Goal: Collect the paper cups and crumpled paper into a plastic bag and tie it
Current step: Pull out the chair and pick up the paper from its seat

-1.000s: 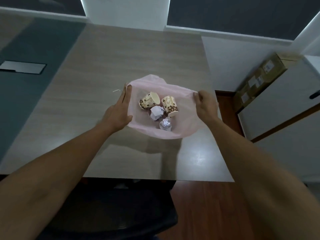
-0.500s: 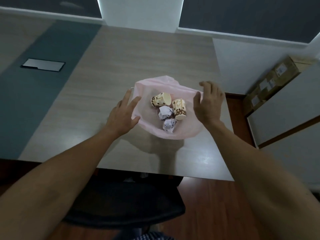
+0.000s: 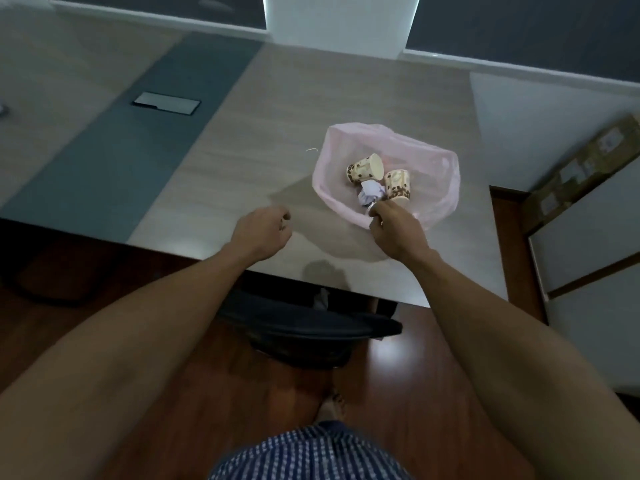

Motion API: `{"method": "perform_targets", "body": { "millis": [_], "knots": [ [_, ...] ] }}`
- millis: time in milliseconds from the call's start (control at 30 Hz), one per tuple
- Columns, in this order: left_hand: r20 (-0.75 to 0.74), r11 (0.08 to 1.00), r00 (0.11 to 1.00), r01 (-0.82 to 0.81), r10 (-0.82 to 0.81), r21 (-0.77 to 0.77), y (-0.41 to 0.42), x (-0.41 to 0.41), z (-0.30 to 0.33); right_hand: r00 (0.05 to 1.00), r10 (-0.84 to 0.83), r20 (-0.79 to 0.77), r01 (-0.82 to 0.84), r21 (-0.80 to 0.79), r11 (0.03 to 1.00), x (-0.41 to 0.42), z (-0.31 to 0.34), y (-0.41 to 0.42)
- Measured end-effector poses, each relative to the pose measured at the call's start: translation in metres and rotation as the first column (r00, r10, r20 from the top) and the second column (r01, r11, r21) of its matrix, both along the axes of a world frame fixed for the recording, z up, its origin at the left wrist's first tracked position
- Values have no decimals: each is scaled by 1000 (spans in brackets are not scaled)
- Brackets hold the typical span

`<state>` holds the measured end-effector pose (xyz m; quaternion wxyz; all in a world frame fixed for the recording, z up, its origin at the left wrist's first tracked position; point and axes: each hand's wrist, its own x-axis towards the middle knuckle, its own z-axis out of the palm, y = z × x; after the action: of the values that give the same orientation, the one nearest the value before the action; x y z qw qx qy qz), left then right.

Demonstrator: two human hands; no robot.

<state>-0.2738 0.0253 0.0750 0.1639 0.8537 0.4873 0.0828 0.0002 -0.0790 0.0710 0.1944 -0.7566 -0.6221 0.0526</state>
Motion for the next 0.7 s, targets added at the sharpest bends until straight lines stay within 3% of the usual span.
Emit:
{"method": "perform_targets", "body": {
  "millis": [333, 433, 500, 567, 633, 700],
  "knots": [
    [-74, 996, 995, 67, -63, 54, -84, -111, 11, 975, -219, -48, 205, -203, 957, -84, 4, -104],
    [-59, 995, 997, 51, -46, 82, -103, -140, 2, 945, -321, 55, 325, -231, 917, -115, -6, -142],
    [-4, 997, 999, 36, -36, 72, -117, -154, -7, 902, -432, -2, 413, -287, 864, -135, -14, -167],
    [33, 993, 999, -44, 41, 113, -133, -159, -10, 863, -496, -101, 449, -300, 842, -148, -15, -183],
    [59, 958, 964, -263, 258, 112, -149, -159, -8, 888, -430, -164, 371, -296, 880, -153, -10, -186],
    [107, 880, 874, -466, 474, -92, -163, -156, -7, 906, -357, -227, 284, -298, 911, -152, -7, -185]
  ]
}}
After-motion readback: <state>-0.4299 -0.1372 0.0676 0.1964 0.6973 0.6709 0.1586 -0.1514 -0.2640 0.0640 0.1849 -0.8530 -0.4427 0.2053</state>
